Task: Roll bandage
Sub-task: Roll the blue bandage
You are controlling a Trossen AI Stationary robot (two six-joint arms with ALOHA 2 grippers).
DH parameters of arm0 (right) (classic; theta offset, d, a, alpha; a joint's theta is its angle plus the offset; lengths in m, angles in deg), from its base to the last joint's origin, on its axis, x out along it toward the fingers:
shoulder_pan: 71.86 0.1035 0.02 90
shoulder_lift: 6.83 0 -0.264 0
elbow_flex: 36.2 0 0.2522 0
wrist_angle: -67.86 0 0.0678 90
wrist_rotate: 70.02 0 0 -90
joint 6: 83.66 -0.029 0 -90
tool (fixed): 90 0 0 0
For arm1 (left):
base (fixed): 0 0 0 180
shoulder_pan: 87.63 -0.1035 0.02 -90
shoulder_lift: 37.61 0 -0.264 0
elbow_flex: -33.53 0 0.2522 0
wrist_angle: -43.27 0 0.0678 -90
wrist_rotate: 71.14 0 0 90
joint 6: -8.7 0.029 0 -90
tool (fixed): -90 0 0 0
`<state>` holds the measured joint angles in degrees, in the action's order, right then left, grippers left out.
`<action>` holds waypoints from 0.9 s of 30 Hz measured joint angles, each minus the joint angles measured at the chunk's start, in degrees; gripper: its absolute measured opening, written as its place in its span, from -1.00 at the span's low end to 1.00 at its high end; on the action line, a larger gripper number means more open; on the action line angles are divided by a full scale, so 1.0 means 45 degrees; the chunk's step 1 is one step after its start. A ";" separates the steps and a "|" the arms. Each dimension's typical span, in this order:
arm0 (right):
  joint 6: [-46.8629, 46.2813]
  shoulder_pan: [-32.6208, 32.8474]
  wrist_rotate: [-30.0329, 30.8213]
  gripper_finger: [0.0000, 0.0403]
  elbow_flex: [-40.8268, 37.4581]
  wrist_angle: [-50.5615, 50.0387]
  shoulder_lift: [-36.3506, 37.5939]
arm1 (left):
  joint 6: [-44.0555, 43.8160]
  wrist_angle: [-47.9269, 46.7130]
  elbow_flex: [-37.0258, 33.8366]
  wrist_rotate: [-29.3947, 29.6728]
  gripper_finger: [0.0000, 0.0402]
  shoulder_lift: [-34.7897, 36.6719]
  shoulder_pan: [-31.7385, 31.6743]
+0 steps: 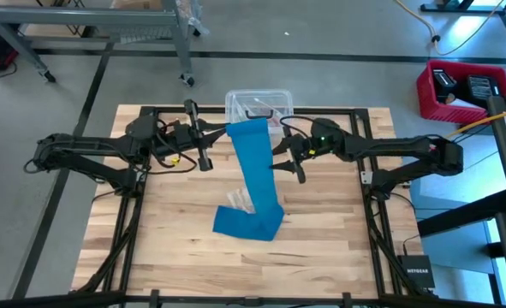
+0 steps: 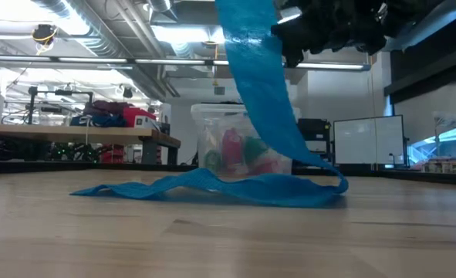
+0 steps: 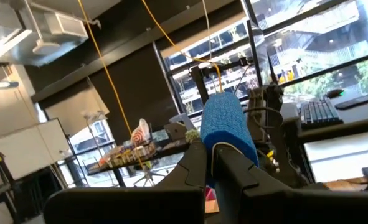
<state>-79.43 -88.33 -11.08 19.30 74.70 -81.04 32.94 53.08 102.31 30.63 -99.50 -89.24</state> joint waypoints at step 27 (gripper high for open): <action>-0.0198 0.1199 0.0096 -0.55 -0.0008 0.1610 -0.2099 | 0.0770 -0.0018 0.0000 0.0348 -0.99 0.0072 -0.0131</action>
<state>-80.32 -82.93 -10.65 19.26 81.95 -90.48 36.40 53.00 102.31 32.20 -99.18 -89.83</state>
